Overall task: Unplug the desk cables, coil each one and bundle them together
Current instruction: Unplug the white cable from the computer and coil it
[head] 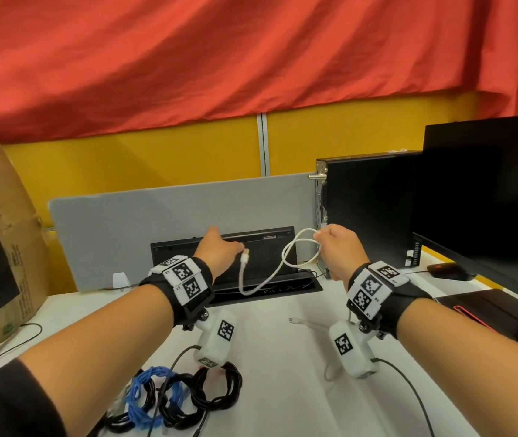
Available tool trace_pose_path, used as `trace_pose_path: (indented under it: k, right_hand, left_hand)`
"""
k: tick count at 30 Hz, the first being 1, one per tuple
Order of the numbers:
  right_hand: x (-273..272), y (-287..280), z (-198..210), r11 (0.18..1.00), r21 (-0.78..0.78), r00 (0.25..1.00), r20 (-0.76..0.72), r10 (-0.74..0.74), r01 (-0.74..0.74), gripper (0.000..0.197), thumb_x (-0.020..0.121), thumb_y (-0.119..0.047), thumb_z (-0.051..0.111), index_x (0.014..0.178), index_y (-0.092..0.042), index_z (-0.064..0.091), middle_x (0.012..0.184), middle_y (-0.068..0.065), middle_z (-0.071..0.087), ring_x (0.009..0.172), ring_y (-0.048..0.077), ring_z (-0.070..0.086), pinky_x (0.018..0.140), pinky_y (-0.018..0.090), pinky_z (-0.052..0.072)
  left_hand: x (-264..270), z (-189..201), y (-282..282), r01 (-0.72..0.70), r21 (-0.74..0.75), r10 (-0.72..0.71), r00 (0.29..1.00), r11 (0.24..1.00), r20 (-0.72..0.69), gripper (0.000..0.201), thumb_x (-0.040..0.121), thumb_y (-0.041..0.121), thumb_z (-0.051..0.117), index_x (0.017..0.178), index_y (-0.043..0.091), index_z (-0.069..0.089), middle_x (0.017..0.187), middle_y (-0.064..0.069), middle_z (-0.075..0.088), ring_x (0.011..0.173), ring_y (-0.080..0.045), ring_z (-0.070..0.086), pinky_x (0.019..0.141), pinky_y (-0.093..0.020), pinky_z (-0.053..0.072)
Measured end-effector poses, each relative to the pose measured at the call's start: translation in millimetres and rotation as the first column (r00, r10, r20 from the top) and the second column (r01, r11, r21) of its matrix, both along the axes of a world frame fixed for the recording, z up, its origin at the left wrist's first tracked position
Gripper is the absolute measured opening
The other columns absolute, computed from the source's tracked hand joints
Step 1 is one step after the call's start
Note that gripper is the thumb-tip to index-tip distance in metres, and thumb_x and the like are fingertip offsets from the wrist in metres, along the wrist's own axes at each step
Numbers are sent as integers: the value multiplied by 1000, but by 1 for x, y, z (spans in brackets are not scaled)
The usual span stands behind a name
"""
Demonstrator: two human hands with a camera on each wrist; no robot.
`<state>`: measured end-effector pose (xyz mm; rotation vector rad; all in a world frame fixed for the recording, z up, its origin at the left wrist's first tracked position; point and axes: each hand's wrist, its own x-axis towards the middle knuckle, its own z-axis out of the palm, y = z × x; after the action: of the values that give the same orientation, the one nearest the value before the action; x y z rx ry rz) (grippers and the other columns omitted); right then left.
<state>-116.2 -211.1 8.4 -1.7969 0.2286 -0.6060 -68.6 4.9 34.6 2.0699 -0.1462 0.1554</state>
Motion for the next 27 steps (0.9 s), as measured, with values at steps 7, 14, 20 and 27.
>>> trace_pose_path:
  k: [7, 14, 20, 27]
  right_hand:
    - [-2, 17, 11, 999, -35, 996, 91, 17, -13, 17, 93, -26, 51, 80, -19, 59, 73, -1, 52, 59, 13, 46, 56, 29, 37]
    - [-9, 16, 8, 980, -189, 988, 123, 91, -66, 26, 91, -33, 54, 71, -17, 54, 64, 1, 50, 56, 14, 45, 54, 29, 37]
    - [-4, 8, 3, 974, -122, 979, 99, -178, 189, 41, 95, -38, 44, 68, -10, 56, 65, 4, 54, 62, 20, 50, 62, 36, 43]
    - [5, 3, 0, 994, 104, 977, -213, -16, 39, 53, 96, -38, 32, 54, -15, 56, 43, -3, 50, 51, 17, 40, 49, 28, 29]
  left_hand:
    - [-23, 2, -37, 314, -10, -313, 949, 949, 30, 11, 83, 20, 76, 89, 11, 72, 89, -10, 72, 74, -14, 70, 65, -21, 58]
    - [-25, -6, -40, 368, -76, -361, 928, 927, 92, 8, 88, 15, 69, 84, 7, 70, 79, -5, 69, 78, -16, 67, 72, -25, 59]
    - [-31, -1, -39, 370, -178, -370, 928, 912, 38, 11, 85, 9, 72, 77, 1, 71, 72, -12, 73, 67, -23, 71, 63, -26, 59]
    - [-32, 0, -41, 188, -481, -232, 972, 856, -34, 12, 96, 2, 54, 92, -5, 64, 79, -15, 65, 64, -19, 61, 60, -23, 57]
